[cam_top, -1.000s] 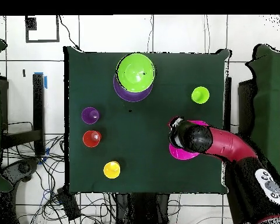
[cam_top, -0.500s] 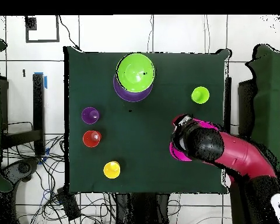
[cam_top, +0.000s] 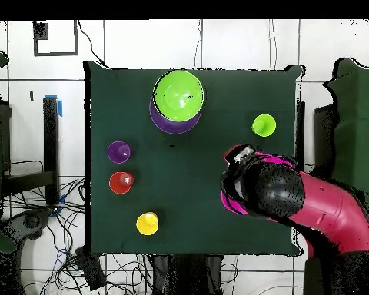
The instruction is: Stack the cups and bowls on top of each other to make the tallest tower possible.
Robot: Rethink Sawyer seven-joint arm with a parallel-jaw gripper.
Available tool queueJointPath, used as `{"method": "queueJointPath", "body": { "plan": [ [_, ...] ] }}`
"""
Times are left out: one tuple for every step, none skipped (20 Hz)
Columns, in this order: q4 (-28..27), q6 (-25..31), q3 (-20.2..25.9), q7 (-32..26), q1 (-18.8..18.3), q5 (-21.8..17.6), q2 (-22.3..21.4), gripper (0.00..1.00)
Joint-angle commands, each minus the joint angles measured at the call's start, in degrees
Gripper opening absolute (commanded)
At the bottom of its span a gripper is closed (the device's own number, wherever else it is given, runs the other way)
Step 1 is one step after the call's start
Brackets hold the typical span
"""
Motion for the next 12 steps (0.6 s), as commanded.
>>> {"method": "queueJointPath", "body": {
  "plan": [
    [-4.03,8.69,-0.59,5.94,5.51,0.99,-0.81,0.0],
    [-5.41,9.35,-0.89,6.78,6.45,0.75,-0.32,0.0],
    [-6.76,10.06,-1.15,7.62,7.34,0.51,0.3,0.0],
    [-8.01,10.53,-1.42,8.29,8.14,0.44,0.95,0.0],
    [-9.26,10.88,-1.73,8.77,8.94,0.24,1.59,0.0],
    [-10.22,10.92,-1.9,8.94,9.46,0.36,2.32,0.0],
    [-11.18,10.97,-2.07,9.1,9.98,0.48,3.05,0.0],
    [-12.13,11.01,-2.24,9.27,10.5,0.6,3.79,0.0],
    [-13.09,11.05,-2.41,9.43,11.02,0.72,4.52,0.0],
    [-13.64,10.78,-2.42,9.34,11.28,1.15,5.14,0.0],
    [-14.09,10.61,-2.58,9.39,11.63,1.41,5.65,0.0],
    [-14.42,9.97,-2.92,9.47,12.05,1.48,6.24,0.0]
  ]
}}
